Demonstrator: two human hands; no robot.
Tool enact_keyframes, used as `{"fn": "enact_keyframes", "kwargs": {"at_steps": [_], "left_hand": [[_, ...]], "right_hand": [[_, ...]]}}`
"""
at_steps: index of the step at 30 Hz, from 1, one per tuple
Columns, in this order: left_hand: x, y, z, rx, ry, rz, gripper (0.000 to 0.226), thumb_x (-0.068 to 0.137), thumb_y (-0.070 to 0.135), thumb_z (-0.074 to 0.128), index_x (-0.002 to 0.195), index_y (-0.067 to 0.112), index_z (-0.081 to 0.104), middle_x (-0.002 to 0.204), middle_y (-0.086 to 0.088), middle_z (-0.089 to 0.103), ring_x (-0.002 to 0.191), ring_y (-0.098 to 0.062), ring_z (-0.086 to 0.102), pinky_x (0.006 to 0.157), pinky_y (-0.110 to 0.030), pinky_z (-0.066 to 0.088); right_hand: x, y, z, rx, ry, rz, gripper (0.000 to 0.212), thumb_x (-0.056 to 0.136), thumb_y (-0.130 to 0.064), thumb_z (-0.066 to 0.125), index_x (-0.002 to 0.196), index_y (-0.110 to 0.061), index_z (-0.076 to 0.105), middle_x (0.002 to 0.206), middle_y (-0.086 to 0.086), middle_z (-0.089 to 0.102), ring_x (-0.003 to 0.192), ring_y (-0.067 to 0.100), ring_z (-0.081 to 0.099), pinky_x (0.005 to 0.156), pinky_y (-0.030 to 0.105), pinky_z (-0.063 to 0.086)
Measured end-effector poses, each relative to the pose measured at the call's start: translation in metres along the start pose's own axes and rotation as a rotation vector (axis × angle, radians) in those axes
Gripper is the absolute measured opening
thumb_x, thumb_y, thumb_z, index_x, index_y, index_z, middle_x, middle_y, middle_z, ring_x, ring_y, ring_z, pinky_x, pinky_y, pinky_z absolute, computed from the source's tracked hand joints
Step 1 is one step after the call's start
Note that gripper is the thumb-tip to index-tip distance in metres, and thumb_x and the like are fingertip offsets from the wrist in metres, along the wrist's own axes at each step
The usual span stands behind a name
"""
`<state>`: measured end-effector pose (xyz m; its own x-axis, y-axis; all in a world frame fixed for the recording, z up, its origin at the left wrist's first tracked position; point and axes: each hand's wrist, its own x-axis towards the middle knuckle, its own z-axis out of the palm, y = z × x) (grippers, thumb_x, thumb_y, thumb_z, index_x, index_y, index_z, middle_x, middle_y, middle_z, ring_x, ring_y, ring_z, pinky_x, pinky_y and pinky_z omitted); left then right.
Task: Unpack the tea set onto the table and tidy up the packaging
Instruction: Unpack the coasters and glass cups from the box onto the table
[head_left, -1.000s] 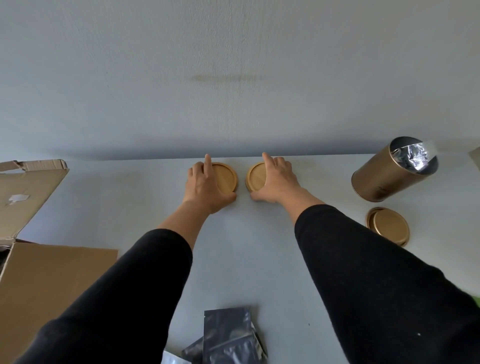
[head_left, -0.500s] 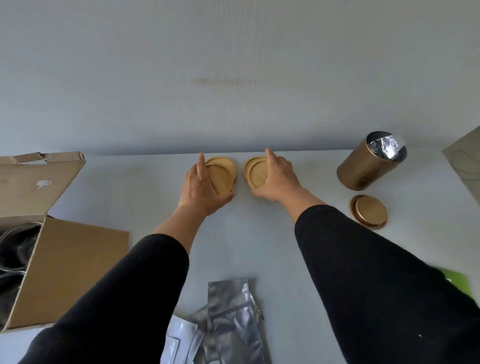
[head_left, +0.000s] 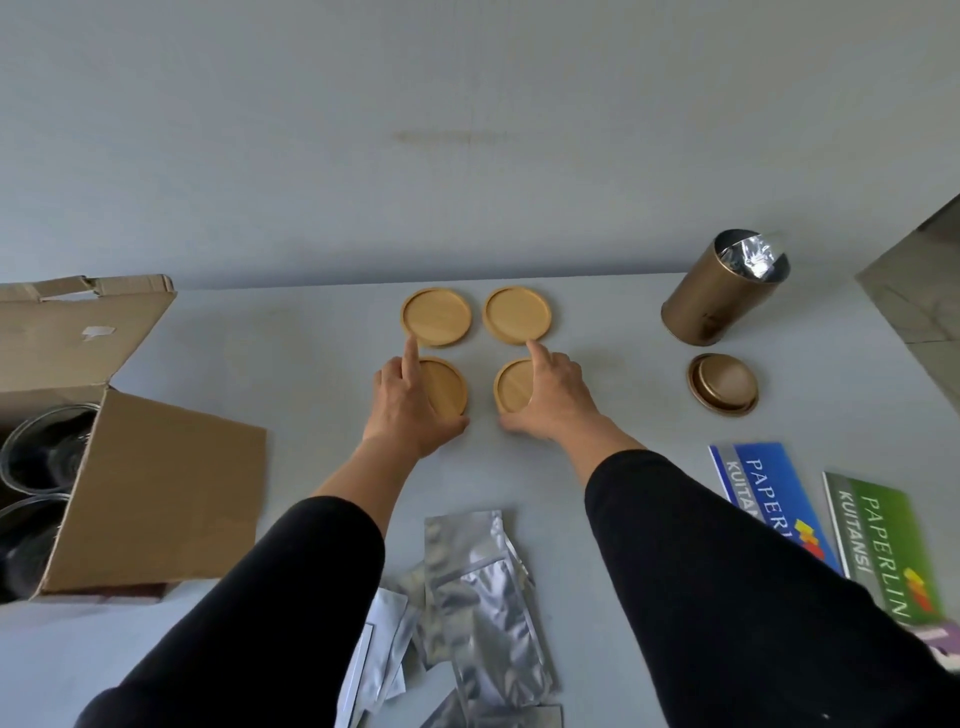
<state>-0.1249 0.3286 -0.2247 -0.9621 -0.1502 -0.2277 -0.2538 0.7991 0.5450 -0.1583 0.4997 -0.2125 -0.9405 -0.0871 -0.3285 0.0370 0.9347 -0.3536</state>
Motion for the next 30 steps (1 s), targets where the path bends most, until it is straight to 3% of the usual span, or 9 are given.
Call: {"fn": "enact_keyframes", "kwargs": {"at_steps": [30], "left_hand": [[-0.005,0.003,0.014,0.069,0.025,-0.012,0.116,0.071,0.050,0.075,0.153,0.011,0.003,0.148,-0.011,0.029,0.140,-0.027,0.020,0.115,-0.034,0.022]], "right_hand": [[0.003,0.016,0.001,-0.024,-0.046,-0.049,0.109,0.069,-0.039,0.078,0.152,-0.018,0.009,0.147,0.010,0.027,0.139,0.029,0.022,0.109,0.039,0.034]]}}
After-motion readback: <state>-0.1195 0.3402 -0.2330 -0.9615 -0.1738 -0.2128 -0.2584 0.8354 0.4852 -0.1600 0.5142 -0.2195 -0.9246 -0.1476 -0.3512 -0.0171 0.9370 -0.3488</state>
